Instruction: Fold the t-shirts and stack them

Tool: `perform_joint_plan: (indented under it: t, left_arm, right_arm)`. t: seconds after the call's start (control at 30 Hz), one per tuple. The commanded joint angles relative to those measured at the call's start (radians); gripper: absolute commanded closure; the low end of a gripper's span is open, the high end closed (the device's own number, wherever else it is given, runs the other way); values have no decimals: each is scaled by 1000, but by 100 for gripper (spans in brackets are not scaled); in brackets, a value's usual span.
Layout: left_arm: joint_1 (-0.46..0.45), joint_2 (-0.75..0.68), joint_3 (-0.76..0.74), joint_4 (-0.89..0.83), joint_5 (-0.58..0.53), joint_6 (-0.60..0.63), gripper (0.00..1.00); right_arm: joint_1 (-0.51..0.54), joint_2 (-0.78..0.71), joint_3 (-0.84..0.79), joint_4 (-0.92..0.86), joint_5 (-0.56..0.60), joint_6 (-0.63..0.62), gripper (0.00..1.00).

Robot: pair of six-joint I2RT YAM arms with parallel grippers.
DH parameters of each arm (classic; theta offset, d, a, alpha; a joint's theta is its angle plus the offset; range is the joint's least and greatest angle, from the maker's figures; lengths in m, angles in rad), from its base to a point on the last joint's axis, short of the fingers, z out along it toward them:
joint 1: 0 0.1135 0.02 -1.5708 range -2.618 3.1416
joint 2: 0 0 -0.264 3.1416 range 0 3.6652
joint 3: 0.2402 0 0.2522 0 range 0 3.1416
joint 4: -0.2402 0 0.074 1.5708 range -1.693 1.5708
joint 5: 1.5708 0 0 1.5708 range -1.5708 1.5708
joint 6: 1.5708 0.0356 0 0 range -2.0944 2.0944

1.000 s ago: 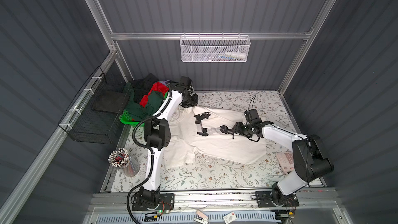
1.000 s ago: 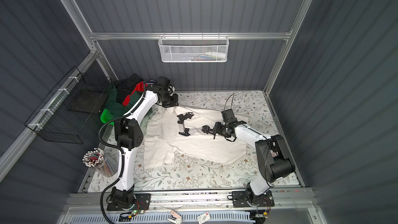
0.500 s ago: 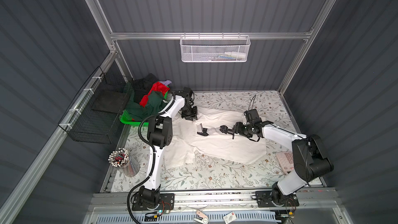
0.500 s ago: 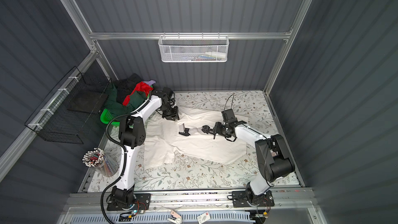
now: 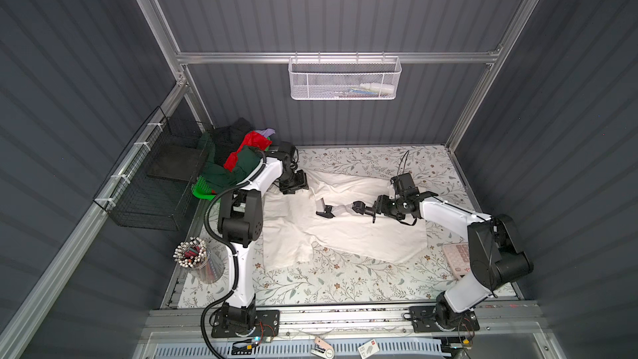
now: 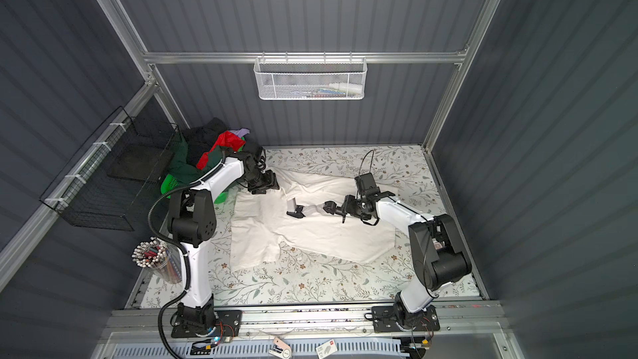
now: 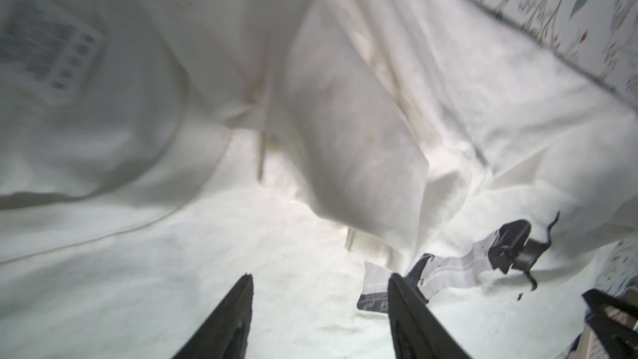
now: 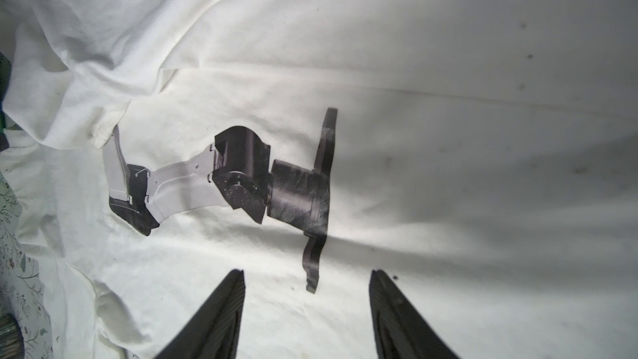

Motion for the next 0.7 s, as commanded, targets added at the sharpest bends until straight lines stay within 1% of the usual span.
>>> perform_joint_plan:
  t: [0.0,0.13,0.23,0.43,0.53,0.6,0.67]
  left_arm:
    - [61,-27,-46,129,-3,-80,42]
    - [81,11,-31,181,6,-98,44]
    - [81,56,2,186,56,-106,49]
    - [81,113,39,208,97,-116,50]
    - [81,149,85,193,97,-116,52]
    - [81,170,115,185,97,-114,56]
    - [81,189,139,182,95,-114,57]
  right_arm:
    - [-6,-29,22,-49,8,-27,40]
    - [-7,-49,18,-60,10,-32,40]
    - [-7,-64,7,-64,11,-30,40]
    - [-7,-87,-12,-74,20,-26,40]
    - [-7,-95,-16,-76,19,-23,40]
    - [-7,-102,-18,-77,19,-21,40]
    - [-7,-105,-20,-79,21,-19,40]
